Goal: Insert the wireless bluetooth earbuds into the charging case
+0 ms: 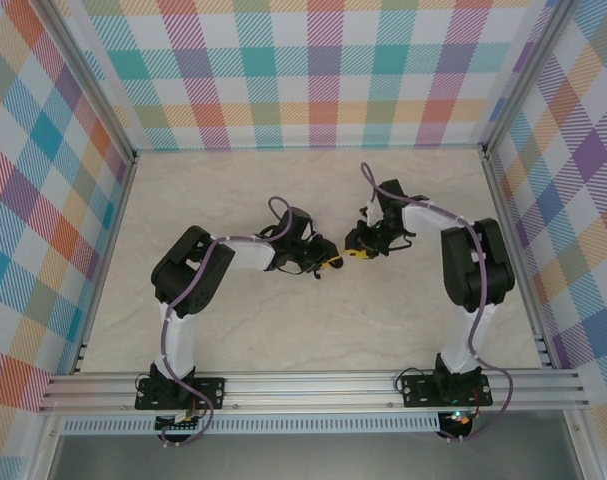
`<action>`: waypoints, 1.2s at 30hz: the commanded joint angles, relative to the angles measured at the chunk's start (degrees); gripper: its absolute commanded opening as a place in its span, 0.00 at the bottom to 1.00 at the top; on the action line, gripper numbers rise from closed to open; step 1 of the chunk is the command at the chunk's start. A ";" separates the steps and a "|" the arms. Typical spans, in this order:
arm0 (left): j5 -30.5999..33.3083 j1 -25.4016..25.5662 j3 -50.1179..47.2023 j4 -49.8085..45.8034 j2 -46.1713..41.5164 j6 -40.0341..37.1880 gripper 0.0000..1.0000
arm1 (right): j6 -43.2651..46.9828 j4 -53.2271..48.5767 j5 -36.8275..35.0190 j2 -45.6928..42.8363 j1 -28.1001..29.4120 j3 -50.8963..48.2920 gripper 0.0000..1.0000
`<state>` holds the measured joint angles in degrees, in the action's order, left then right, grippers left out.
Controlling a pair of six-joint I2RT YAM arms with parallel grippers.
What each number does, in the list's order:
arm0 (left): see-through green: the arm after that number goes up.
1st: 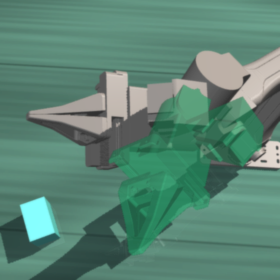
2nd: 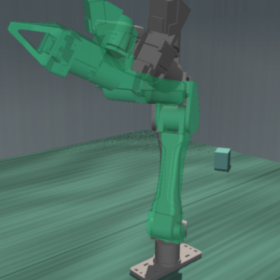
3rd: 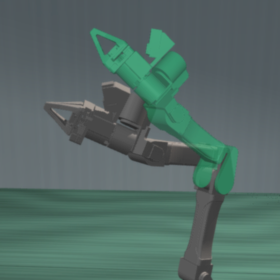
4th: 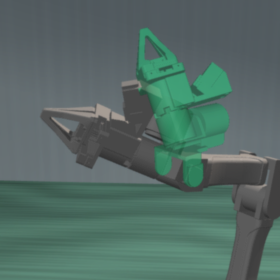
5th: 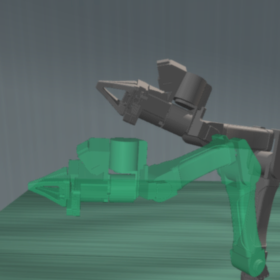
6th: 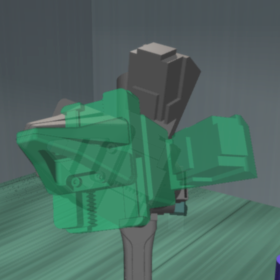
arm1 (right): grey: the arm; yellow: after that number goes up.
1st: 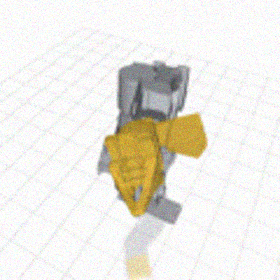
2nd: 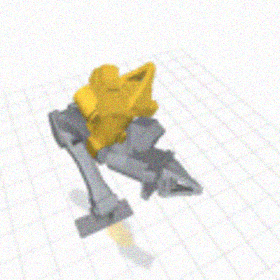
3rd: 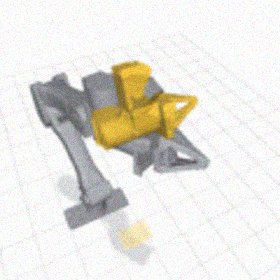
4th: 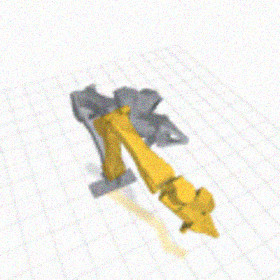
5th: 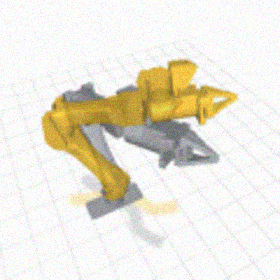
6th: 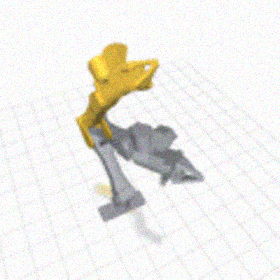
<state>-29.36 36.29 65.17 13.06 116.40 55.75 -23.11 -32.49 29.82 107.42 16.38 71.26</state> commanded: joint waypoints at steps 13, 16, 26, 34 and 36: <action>-8.15 -4.04 7.93 -2.67 -18.56 -40.63 0.06 | 17.79 12.97 12.35 -23.42 -8.30 -6.87 0.44; -14.80 -5.81 10.75 -3.18 -19.15 -42.92 0.06 | 23.14 9.98 16.50 -26.29 -8.38 -4.24 0.48; -28.62 -7.29 14.79 -3.79 -22.57 -48.98 0.05 | 35.38 -4.39 35.01 -24.54 -8.38 7.84 0.45; -32.50 -6.96 17.71 -4.52 -24.11 -48.28 0.04 | 38.73 -8.28 38.62 -23.66 -7.97 11.45 0.45; -32.60 -6.74 18.47 -5.24 -24.11 -48.31 0.04 | 39.97 -9.87 38.23 -23.18 -7.11 12.59 0.45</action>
<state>-59.07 29.17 81.14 8.58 94.52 8.73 12.62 -39.29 64.62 83.05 8.43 81.08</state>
